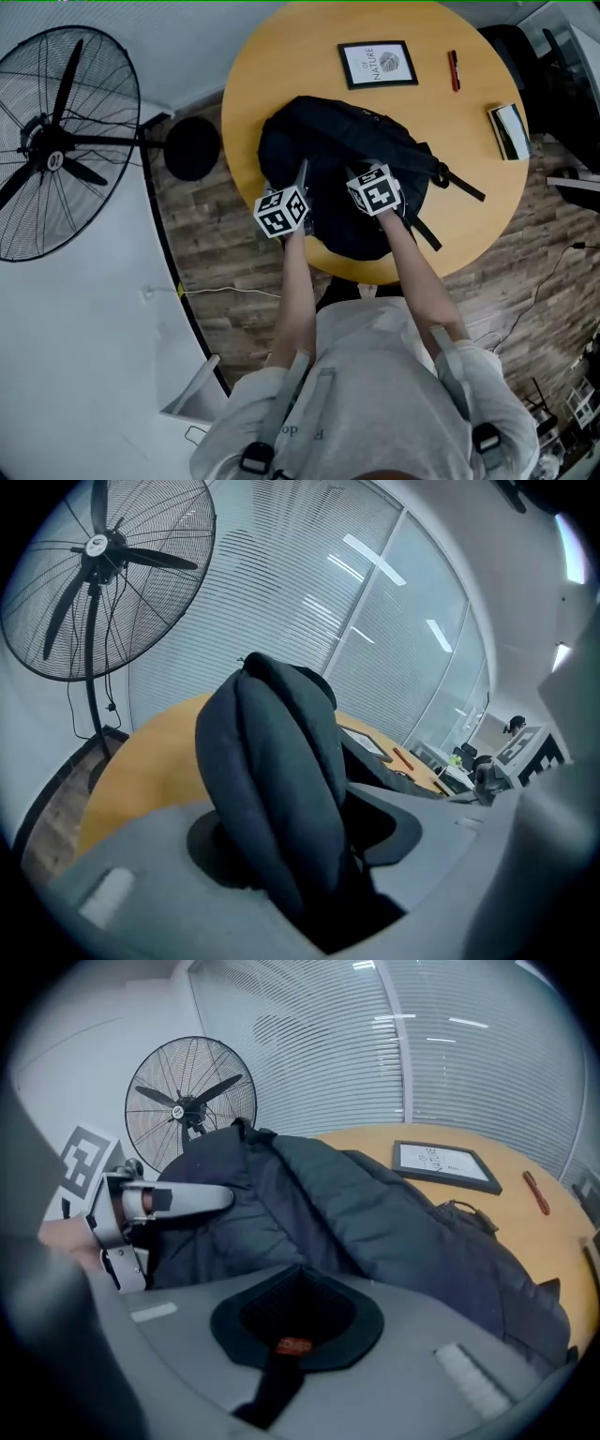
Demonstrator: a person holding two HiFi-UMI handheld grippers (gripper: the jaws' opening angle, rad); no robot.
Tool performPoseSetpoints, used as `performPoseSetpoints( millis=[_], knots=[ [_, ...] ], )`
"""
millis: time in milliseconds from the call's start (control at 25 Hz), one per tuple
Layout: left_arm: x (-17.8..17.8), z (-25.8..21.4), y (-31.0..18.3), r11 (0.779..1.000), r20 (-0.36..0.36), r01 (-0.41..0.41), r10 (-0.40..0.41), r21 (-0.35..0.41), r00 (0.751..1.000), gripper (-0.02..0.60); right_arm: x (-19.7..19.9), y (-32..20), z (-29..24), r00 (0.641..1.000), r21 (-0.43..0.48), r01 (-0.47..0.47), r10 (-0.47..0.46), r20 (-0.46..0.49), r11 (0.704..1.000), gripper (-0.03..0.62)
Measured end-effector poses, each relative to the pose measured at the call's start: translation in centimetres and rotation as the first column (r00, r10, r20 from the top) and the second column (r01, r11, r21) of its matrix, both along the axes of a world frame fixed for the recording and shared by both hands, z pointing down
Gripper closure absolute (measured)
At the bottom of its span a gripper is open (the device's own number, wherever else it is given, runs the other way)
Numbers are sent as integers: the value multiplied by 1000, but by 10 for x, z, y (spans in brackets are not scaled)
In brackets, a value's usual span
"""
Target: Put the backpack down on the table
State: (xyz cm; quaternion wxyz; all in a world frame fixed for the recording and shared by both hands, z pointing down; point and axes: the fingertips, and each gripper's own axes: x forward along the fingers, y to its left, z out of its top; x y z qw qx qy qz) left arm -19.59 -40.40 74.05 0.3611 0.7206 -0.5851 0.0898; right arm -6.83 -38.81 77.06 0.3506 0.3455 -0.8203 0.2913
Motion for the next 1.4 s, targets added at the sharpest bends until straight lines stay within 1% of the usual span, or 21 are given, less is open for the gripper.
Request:
performPoseSetpoints(
  millis=[120,200,320,440,640,800,1000,1120,1240,1400],
  knots=[
    [-7,4,6,1000,27,-11,12,-16,1000,316,0,0,2,1000,4,3,-3,-10,1000,594],
    [-14,3,11,999,43,-24,25,-21,999,304,1,0,3,1000,2,2,-2,-12,1000,594],
    [-26,3,20,999,60,-23,25,-33,998,287,1,1,3,1000,-7,1,-1,-10,1000,593],
    [-35,12,23,997,94,-17,24,-74,995,268,1,1,3,1000,-2,4,-4,-17,1000,593],
    [-39,31,20,989,176,-6,32,-150,984,255,-1,-1,5,1000,11,4,-4,-31,1000,594],
    [-40,43,19,983,203,11,26,-181,979,244,-1,-1,7,999,18,3,-2,-41,1000,594],
    [-41,49,18,984,217,25,14,-174,976,230,-1,-1,7,999,24,4,-3,-51,1000,594],
    [-42,42,20,987,224,18,19,-161,974,221,-1,-1,7,999,17,4,-3,-50,1000,594],
    [-44,37,23,988,246,12,26,-152,969,213,-1,-1,8,997,25,7,-5,-71,1000,594],
    [-51,29,37,988,266,34,7,-148,964,215,-1,0,8,996,29,9,-7,-83,1000,593]
  ],
)
